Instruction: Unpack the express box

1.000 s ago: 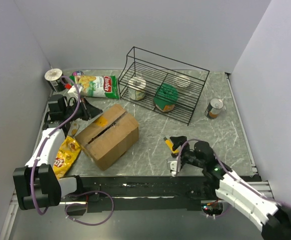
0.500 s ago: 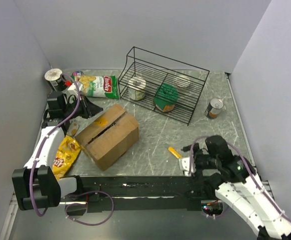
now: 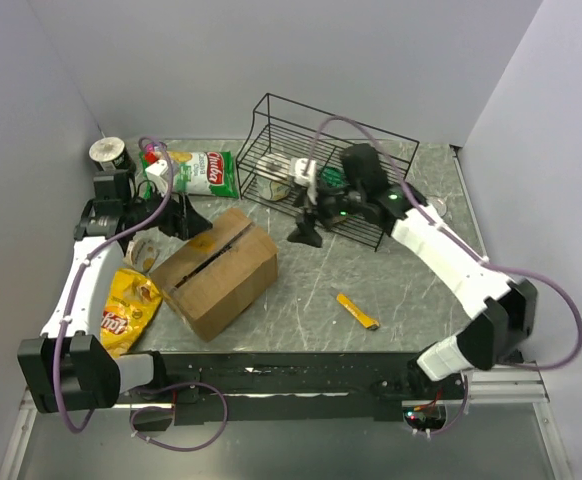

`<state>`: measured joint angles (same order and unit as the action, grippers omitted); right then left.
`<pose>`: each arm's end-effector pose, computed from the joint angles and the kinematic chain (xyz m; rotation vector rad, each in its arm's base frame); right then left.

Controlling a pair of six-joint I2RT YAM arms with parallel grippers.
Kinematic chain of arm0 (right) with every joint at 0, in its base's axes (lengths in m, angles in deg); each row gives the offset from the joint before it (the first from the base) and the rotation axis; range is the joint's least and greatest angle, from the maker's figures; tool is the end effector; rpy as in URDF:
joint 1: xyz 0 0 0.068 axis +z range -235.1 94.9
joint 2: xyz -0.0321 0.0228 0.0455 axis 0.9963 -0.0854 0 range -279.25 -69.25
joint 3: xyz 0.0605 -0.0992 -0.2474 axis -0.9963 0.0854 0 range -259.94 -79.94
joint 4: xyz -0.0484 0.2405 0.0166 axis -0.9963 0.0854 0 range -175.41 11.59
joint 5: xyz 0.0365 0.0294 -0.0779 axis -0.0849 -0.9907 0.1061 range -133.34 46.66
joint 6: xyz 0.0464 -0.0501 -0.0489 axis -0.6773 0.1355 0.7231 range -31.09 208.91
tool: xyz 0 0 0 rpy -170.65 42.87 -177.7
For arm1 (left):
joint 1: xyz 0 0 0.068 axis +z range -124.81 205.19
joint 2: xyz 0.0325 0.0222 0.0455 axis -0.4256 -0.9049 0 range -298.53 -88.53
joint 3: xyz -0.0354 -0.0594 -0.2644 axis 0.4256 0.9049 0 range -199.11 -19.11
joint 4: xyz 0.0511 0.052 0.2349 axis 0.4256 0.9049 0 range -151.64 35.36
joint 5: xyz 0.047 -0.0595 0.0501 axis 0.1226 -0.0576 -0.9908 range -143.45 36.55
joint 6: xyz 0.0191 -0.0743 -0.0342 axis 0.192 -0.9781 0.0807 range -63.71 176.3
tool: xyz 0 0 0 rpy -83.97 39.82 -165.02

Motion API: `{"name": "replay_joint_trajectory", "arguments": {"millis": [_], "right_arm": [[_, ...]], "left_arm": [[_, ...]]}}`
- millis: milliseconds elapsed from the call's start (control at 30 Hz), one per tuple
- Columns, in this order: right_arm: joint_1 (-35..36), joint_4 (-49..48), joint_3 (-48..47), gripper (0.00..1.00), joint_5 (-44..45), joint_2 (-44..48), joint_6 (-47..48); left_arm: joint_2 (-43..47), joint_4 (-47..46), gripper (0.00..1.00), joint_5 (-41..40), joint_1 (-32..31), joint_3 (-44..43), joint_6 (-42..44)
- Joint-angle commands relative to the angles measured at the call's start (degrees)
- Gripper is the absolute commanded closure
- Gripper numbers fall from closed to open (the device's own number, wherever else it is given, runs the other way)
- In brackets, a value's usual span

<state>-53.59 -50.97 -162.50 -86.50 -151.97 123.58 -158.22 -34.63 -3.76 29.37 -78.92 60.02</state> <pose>0.2465 0.2102 0.3627 -1.4717 1.4806 0.7783 0.2641 -0.0369 0.3084 0.4605 2.0264 -0.8654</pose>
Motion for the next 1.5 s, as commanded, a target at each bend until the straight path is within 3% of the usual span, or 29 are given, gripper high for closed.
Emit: {"name": "replay_joint_trajectory", "arguments": {"millis": [0, 133, 333, 900, 1000, 1100, 1133, 1300, 1467], "right_arm": [[6.6, -15.8, -2.0, 0.07, 9.3, -3.0, -13.1], [10.9, -18.3, -2.3, 0.07, 13.5, -8.4, -14.1], [11.8, -19.2, -0.6, 0.07, 18.5, -14.0, -21.5], [11.6, -19.3, 3.8, 0.07, 14.2, -17.1, -28.9], [11.6, -19.3, 3.7, 0.07, 13.3, -17.4, -29.2], [11.6, -19.1, 3.7, 0.07, 13.0, -17.5, -29.3], [11.5, -18.9, 3.8, 0.07, 12.8, -17.5, -29.3], [11.1, -18.4, 4.8, 0.07, 11.9, -17.2, -29.4], [11.2, -17.7, 5.8, 0.07, 11.6, -17.0, -28.4]], "left_arm": [[0.7, 10.6, 0.20, -3.0, -0.8, -4.7, 13.3], [3.3, 14.0, 0.14, -12.8, -3.7, -5.4, 18.8], [6.7, 18.5, 0.06, -16.5, -7.3, -3.0, 26.6], [6.9, 21.0, 0.05, -23.8, -18.5, -2.3, 32.5], [7.4, 19.8, 0.10, -28.1, -20.1, -1.2, 34.5], [8.8, 16.2, 0.23, -32.5, -20.8, -0.7, 35.4], [9.9, 14.8, 0.30, -33.5, -20.9, -0.8, 34.9], [15.6, 6.1, 0.51, -36.6, -21.0, 1.0, 36.2], [17.2, 4.8, 0.74, -36.2, -21.0, 0.2, 34.8]]}}
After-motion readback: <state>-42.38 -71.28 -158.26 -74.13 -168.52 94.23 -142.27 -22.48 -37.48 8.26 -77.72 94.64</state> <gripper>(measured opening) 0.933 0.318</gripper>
